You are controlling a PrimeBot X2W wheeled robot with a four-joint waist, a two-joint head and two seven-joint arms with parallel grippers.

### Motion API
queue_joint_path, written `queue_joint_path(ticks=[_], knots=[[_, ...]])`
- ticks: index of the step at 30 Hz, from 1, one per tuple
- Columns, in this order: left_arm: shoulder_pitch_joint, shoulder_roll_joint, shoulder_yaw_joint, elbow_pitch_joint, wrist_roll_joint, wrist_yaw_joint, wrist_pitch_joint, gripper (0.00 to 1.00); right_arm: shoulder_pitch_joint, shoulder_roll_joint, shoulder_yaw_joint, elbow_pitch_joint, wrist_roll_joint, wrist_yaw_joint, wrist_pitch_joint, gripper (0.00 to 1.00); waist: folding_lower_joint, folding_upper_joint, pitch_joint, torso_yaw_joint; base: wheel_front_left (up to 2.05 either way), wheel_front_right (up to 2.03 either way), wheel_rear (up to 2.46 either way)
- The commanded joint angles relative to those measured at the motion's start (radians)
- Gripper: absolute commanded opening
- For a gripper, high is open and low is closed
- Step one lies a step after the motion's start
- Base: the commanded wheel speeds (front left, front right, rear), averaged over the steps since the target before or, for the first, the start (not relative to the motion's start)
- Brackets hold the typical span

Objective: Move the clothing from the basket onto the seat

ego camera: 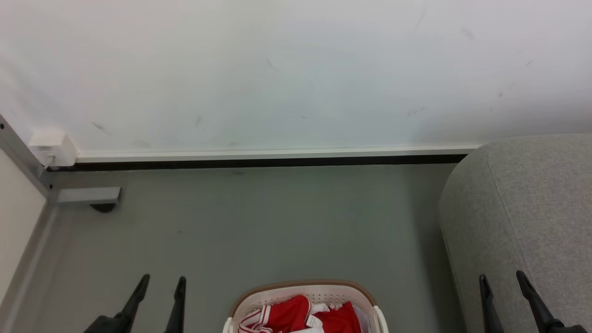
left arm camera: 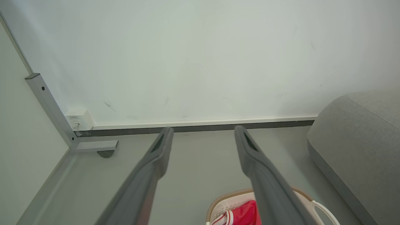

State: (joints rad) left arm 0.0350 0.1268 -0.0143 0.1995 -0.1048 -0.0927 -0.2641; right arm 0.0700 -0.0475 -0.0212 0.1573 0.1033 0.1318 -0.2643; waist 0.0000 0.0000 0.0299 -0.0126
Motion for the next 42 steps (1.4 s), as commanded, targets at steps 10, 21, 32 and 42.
queue_joint_path(ticks=[10, 21, 32, 42], knots=[[-0.095, 0.038, -0.084, 0.057, 0.028, -0.031, -0.001, 1.00, -0.068, -0.005, 0.001, -0.023, 0.041, -0.002, 0.000, 1.00, 0.0000, 0.0000, 0.132, -0.077, 0.00, 0.00, 0.00], [-0.349, 0.192, -0.561, 0.255, 0.000, -0.036, 0.123, 1.00, -0.163, -0.005, 0.010, -0.063, 0.069, -0.002, 0.000, 1.00, 0.0000, 0.0000, 0.328, -0.142, 0.00, 0.00, 0.00], [-0.609, 0.294, -0.933, 0.430, -0.081, -0.036, 0.377, 1.00, -0.260, -0.004, 0.032, -0.124, 0.091, -0.002, 0.000, 1.00, 0.0000, 0.0000, 0.525, -0.173, 0.00, 0.00, 0.00], [-0.708, 0.296, -1.012, 0.520, -0.050, -0.015, 0.383, 1.00, -0.315, -0.004, 0.046, -0.172, 0.108, -0.002, 0.000, 1.00, 0.0000, 0.0000, 0.637, -0.165, 0.00, 0.00, 0.00]])
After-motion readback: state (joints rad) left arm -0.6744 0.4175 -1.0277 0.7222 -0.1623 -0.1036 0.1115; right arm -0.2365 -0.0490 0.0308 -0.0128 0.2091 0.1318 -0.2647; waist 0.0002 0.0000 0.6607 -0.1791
